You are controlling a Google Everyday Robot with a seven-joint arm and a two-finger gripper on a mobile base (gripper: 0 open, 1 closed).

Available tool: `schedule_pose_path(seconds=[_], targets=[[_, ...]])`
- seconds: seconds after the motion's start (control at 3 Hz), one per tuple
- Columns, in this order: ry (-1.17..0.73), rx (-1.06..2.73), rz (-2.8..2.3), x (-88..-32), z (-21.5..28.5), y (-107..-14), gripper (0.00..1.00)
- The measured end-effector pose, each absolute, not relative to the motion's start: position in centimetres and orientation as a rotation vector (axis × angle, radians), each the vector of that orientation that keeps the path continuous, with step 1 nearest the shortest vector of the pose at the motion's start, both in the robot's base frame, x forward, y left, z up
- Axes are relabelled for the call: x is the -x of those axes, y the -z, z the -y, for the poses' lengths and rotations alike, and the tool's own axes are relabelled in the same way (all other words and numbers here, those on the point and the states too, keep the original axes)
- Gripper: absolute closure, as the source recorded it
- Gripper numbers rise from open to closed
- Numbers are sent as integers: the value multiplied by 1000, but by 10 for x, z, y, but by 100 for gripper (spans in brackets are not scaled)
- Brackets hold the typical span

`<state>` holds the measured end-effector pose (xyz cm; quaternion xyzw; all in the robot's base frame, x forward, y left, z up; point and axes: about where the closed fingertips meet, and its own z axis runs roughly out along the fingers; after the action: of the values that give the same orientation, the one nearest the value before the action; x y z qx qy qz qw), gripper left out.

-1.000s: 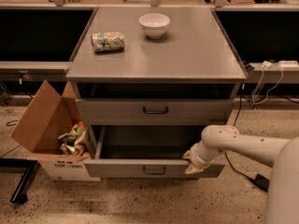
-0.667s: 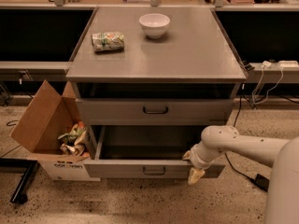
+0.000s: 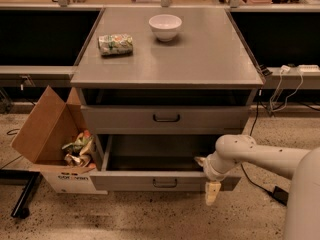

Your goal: Open middle drawer

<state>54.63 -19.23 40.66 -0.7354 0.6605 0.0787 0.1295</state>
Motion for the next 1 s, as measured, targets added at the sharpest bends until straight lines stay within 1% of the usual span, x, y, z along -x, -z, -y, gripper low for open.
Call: schedule_pose_path(seconds=[0.33, 0.67, 1.0], targets=[[-258, 2186, -1914, -534, 184, -400, 0], [-275, 2230, -1919, -517, 194, -386, 3], [-269, 2241, -1916, -511, 196, -388, 26]])
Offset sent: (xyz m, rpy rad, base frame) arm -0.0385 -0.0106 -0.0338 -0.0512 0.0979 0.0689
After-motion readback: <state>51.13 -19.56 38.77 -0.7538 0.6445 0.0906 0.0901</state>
